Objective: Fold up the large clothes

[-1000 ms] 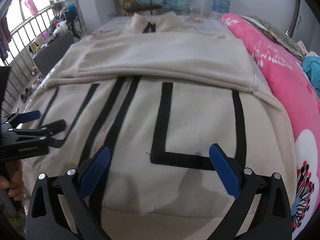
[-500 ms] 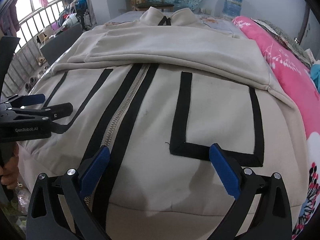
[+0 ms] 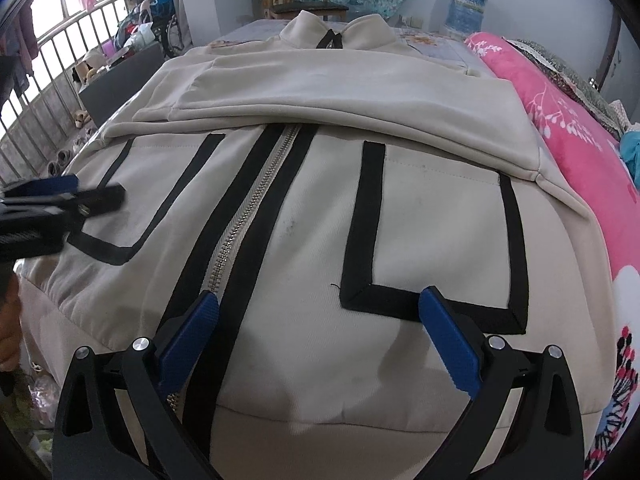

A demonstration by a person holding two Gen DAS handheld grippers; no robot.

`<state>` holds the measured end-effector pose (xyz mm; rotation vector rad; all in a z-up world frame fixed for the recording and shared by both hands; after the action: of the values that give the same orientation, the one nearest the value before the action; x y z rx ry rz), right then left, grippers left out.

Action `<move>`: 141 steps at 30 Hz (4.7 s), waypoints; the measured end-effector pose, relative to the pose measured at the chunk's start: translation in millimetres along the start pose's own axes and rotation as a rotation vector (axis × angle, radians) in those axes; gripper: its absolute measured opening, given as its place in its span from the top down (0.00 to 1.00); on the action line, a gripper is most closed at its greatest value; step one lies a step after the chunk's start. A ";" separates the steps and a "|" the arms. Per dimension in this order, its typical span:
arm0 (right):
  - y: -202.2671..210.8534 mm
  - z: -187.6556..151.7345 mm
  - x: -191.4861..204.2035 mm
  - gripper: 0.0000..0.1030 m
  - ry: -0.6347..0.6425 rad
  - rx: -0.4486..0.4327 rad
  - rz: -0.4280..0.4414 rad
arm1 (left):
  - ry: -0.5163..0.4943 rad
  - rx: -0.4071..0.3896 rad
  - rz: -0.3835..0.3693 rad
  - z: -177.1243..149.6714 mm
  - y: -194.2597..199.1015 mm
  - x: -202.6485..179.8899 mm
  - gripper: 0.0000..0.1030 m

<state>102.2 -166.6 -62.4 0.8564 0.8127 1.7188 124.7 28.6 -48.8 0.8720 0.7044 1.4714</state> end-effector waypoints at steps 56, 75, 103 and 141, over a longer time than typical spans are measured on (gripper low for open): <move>-4.3 2.6 1.6 0.05 -0.010 0.026 -0.011 | 0.335 0.146 -0.334 -165.7 22.4 107.7 0.36; -1.8 1.0 0.8 0.05 -0.002 0.011 -0.003 | 0.105 0.093 -0.057 -149.2 58.6 65.4 0.89; 154.4 -142.7 -114.0 0.30 -0.504 -0.090 -0.035 | -0.041 0.062 0.004 -151.6 61.8 54.4 0.90; 202.2 -138.1 -98.2 0.95 -0.520 -0.285 0.091 | 0.076 -0.147 -0.223 -145.5 155.0 86.2 0.96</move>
<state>-87.6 -331.0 18.5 1.0861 0.1791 1.5368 -80.5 110.0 13.7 0.6078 0.7161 1.3423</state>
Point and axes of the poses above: each gripper's, at about its wrist camera, not at the fingertips, and y roughly against the way its jaws point, x to its left, z to its top, the point moved 1 cm from there along -y, roughly the way its jaws point, and after that the axes turned 11 degrees about z, right-handed, at the moved point
